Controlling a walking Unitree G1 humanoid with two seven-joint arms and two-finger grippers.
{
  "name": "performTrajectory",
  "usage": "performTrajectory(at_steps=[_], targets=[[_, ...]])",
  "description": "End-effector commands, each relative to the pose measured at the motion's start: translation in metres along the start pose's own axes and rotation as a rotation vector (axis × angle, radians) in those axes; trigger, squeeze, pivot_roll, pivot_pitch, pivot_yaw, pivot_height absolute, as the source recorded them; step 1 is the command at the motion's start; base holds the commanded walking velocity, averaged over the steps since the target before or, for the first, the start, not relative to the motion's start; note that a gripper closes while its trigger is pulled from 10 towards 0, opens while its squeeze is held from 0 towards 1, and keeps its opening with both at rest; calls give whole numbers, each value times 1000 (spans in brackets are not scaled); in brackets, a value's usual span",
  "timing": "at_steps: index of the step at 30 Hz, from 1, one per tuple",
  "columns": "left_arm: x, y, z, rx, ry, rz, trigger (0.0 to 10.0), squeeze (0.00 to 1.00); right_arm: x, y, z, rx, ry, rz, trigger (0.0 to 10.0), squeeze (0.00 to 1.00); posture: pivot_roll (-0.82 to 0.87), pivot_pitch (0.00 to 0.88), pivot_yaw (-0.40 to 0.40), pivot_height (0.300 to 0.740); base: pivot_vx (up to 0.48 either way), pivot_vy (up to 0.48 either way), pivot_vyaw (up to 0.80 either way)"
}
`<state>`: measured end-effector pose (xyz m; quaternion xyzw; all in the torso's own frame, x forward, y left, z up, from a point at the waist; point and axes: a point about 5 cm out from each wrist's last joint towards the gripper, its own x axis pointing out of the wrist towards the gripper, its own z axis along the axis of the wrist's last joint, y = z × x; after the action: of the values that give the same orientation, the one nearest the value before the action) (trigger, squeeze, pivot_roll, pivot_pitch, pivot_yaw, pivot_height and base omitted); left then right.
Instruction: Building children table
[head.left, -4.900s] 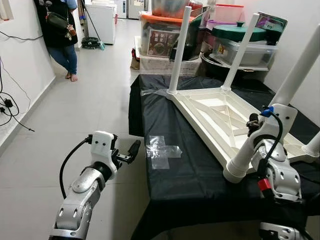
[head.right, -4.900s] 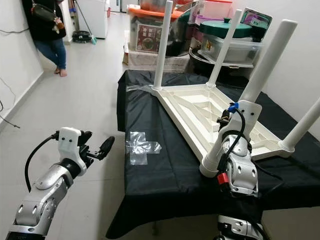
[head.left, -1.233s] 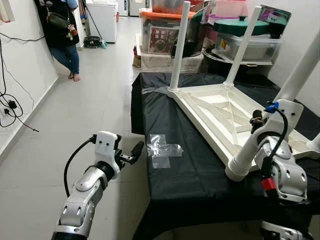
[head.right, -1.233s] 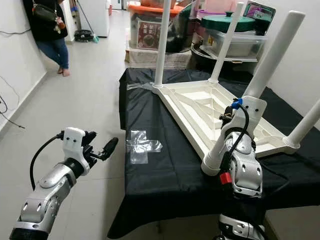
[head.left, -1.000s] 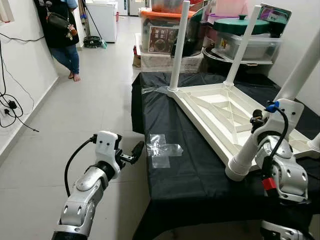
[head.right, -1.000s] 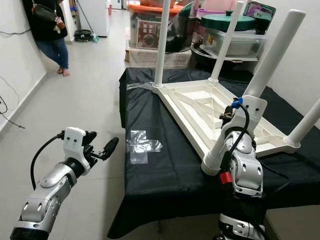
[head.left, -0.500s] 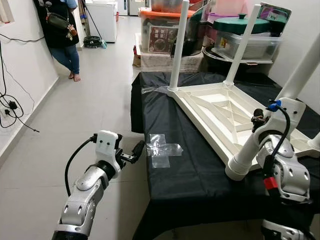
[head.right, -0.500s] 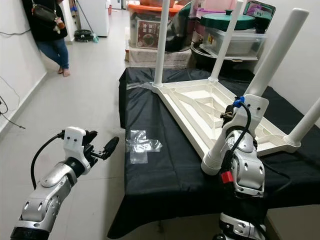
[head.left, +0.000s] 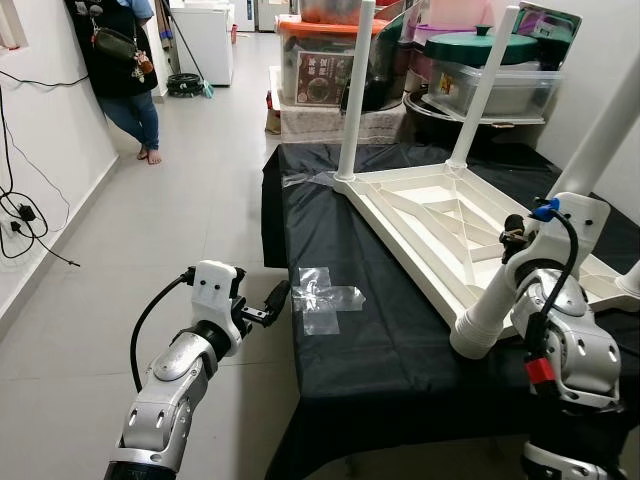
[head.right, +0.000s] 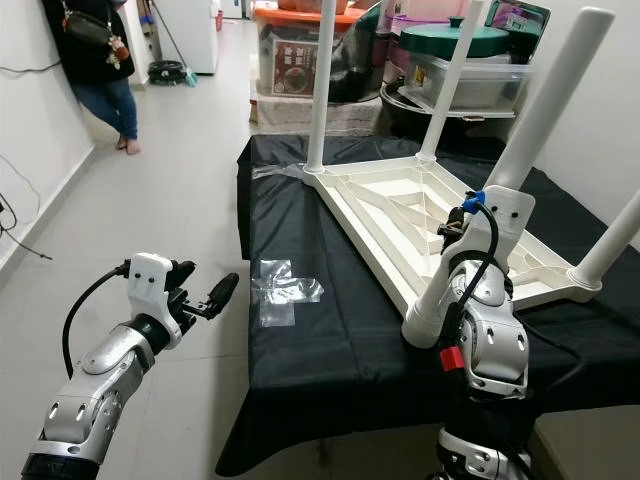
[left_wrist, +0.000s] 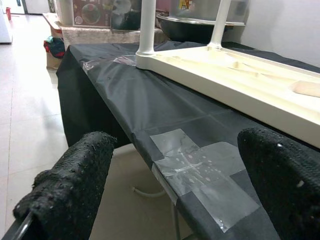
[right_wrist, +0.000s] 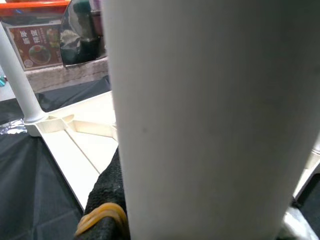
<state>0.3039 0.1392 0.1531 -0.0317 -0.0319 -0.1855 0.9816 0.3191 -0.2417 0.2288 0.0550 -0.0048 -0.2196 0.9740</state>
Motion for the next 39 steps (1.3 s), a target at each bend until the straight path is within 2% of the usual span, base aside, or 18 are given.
performTrajectory(at_steps=[1,14,18,21,27,39], targets=[[2,-3,-4,-3,14,-11,10000,0,-1,-3,-17,-18,80,-22,10000,27,21,0,-55,740,0,0,0],[3,-4,-5,-3,11,-11,10000,0,-2,-3,-17,-11,65,-28,10000,31,22,0,-56,740,0,0,0],[3,-4,-5,-3,10,-10,10000,0,0,-1,-5,39,-8,-24,10000,27,26,0,-60,740,0,0,0],[3,-4,-5,-4,10,-9,10000,0,1,6,9,95,-102,0,10000,31,28,0,-61,740,0,0,0],[2,-2,-4,-3,10,-7,10000,0,1,9,12,82,-139,15,10000,27,33,0,-64,740,0,0,0],[2,-1,-4,0,10,-5,10000,0,0,10,5,38,-128,25,10000,31,38,0,-65,740,0,0,0]])
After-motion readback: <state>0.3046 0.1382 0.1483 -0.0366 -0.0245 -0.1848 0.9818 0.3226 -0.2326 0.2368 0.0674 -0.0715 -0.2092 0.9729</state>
